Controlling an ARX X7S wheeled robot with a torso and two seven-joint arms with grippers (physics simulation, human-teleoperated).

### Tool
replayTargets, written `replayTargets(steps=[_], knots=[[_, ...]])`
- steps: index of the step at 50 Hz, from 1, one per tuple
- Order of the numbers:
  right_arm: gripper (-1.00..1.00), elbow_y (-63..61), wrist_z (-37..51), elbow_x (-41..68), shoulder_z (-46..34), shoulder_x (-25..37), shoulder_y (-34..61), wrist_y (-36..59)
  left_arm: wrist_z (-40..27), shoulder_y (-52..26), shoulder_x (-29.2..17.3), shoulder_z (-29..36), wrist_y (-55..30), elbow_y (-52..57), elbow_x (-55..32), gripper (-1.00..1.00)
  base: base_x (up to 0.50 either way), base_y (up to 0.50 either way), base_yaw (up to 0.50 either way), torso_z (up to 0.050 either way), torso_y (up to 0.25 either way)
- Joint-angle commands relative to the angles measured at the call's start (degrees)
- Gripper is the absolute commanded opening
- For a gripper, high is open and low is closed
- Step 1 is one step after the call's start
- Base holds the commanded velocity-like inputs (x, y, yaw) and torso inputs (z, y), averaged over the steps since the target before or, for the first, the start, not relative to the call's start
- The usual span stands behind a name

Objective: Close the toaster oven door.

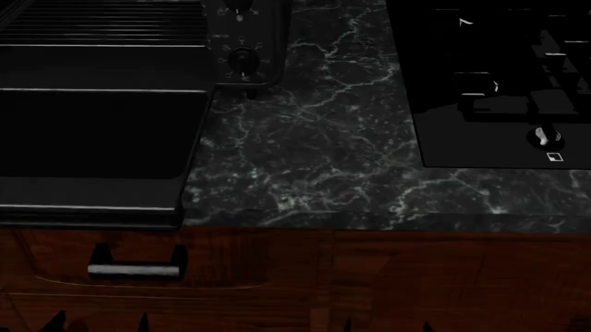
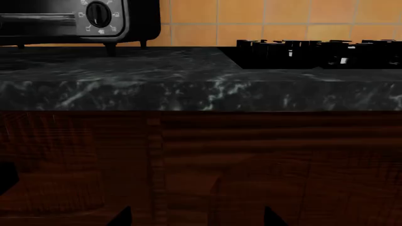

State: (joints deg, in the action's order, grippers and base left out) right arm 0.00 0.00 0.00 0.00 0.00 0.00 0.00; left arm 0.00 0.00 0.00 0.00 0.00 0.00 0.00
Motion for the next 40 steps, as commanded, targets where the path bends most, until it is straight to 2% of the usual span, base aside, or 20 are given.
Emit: replayTargets(steps=[1, 16, 40], knots=[[1.0, -1.3, 1.8, 1.5, -1.7, 1.5, -0.5, 0.8, -3.0, 0.4, -2.5, 2.9, -0.6, 1.1, -2.4, 1.0, 0.0, 0.0, 0.0, 0.0, 0.0], [1.0, -1.0, 6.1, 1.3, -4.0, 3.3, 0.2, 1.1, -4.2, 0.1, -4.1, 4.3, -0.4, 1.4, -4.2, 1.0, 0.0, 0.0, 0.0, 0.0, 0.0], [1.0, -0.5, 7.4, 3.8, -6.2, 4.7, 0.9, 0.5, -6.3, -0.6, -5.5, 6.0, 0.7, -0.3, -5.5, 1.0, 0.0, 0.5, 0.0, 0.0, 0.0]])
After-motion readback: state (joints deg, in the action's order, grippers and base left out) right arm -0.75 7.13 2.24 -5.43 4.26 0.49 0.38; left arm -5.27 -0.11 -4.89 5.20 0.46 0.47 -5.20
